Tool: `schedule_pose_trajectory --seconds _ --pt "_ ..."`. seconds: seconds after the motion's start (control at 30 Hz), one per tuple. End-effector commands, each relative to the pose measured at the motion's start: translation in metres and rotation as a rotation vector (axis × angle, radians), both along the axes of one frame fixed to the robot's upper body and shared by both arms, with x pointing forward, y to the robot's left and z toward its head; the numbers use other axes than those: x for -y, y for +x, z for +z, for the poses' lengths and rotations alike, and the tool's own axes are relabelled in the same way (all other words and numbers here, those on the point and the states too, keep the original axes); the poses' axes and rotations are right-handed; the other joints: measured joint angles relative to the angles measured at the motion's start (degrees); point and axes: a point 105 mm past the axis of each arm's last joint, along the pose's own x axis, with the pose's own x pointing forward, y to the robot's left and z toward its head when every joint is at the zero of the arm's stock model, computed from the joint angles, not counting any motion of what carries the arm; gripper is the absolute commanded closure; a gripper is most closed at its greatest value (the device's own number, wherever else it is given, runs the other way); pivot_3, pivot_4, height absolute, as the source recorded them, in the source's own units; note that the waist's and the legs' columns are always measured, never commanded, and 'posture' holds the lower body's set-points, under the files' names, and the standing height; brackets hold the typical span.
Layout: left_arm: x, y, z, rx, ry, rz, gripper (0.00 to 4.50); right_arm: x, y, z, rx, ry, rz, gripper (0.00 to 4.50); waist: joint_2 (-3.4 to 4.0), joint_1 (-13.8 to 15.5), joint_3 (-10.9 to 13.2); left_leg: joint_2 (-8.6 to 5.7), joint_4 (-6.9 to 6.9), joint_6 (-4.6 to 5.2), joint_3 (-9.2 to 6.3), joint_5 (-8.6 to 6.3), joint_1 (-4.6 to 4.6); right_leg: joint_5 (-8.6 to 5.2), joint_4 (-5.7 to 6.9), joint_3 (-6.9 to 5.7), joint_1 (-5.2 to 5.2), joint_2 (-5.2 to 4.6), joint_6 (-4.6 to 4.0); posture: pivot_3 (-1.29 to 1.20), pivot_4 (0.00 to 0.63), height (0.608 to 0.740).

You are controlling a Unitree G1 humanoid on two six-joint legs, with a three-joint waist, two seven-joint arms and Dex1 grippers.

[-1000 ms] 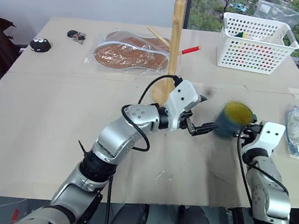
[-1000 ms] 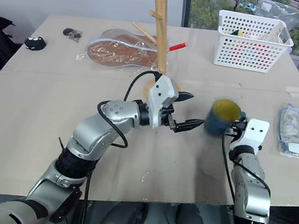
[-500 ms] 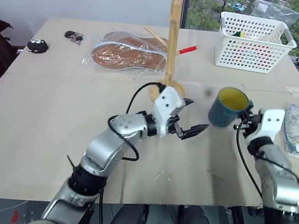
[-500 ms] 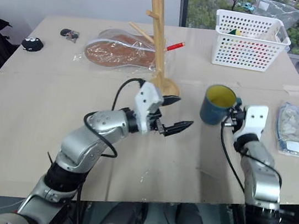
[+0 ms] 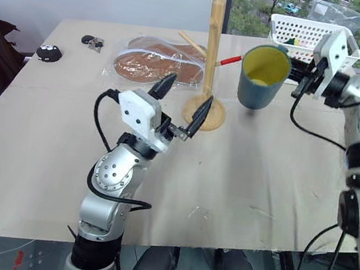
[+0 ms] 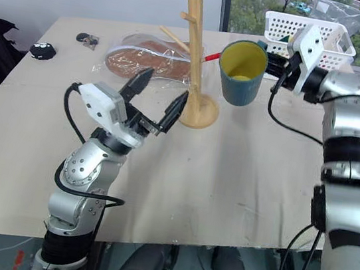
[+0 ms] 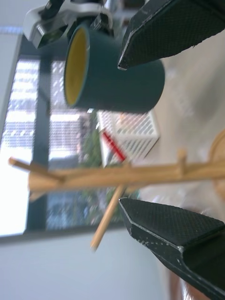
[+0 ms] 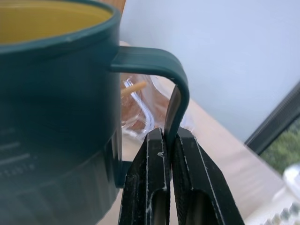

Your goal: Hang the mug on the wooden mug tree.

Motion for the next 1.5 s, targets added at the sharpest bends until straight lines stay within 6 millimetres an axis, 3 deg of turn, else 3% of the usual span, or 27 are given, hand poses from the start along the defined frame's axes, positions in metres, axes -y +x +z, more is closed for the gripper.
schedule_pose_trajectory --seconds 0.03,0.43,0.9,1.07,1.2,1.27,1.4,1.5 --pt "0.001 -0.011 0.013 0.071 -0.03 0.011 0.0 0.001 0.001 0.011 0.022 -0.079 0.052 4.48 0.01 -0.1 0.0 -0.01 -0.03 0.0 0.03 0.0 -0.03 0.0 0.0 0.03 -0.06 -0.01 0.0 0.0 0.15 0.74" --pt "-0.002 -0.017 -0.001 0.046 -0.056 0.009 0.0 -0.029 0.01 0.023 0.035 -0.164 0.07 4.48 0.03 -0.2 0.0 0.02 -0.04 -0.02 0.21 0.01 -0.12 0.01 0.26 0.23 -0.37 -0.01 -0.02 0.0 0.15 0.74" --pt "-0.002 -0.015 -0.002 0.042 -0.036 -0.009 0.0 -0.068 0.017 0.022 0.022 -0.188 0.065 4.48 0.06 -0.5 0.0 0.02 -0.05 -0.03 0.2 0.01 -0.13 0.01 0.27 0.23 -0.41 0.0 -0.03 0.0 0.15 0.74" --pt "-0.001 -0.016 -0.002 0.039 -0.033 -0.015 0.0 -0.074 0.019 0.021 0.016 -0.192 0.055 4.48 0.06 -0.3 0.0 0.01 -0.05 -0.03 0.18 0.01 -0.15 0.01 0.27 0.21 -0.42 0.01 -0.03 0.0 0.15 0.74" --pt "0.001 -0.015 0.0 0.04 -0.036 -0.017 0.0 -0.077 0.019 0.021 0.015 -0.188 0.054 3.32 0.06 -0.4 0.0 0.0 -0.05 -0.03 0.19 0.01 -0.16 0.01 0.26 0.22 -0.43 0.0 -0.03 0.0 0.15 0.74" --pt "0.001 -0.015 0.0 0.039 -0.036 -0.019 0.0 -0.076 0.02 0.022 0.014 -0.185 0.048 2.48 0.06 -0.4 0.0 0.01 -0.06 -0.03 0.19 0.01 -0.16 0.01 0.28 0.22 -0.44 0.01 -0.03 0.0 0.15 0.74" --pt "0.002 -0.015 0.0 0.038 -0.037 -0.022 0.0 -0.068 0.022 0.023 0.02 -0.172 0.018 0.38 0.06 -0.4 0.0 0.01 -0.05 -0.04 0.2 0.01 -0.15 0.01 0.29 0.23 -0.44 0.02 -0.03 0.0 0.15 0.74" --pt "0.002 -0.015 0.0 0.034 -0.036 -0.024 0.0 -0.061 0.024 0.025 0.027 -0.158 -0.008 0.09 0.06 -0.4 0.0 0.01 -0.05 -0.04 0.2 0.01 -0.15 0.01 0.29 0.22 -0.44 0.02 -0.03 0.0 0.15 0.74"
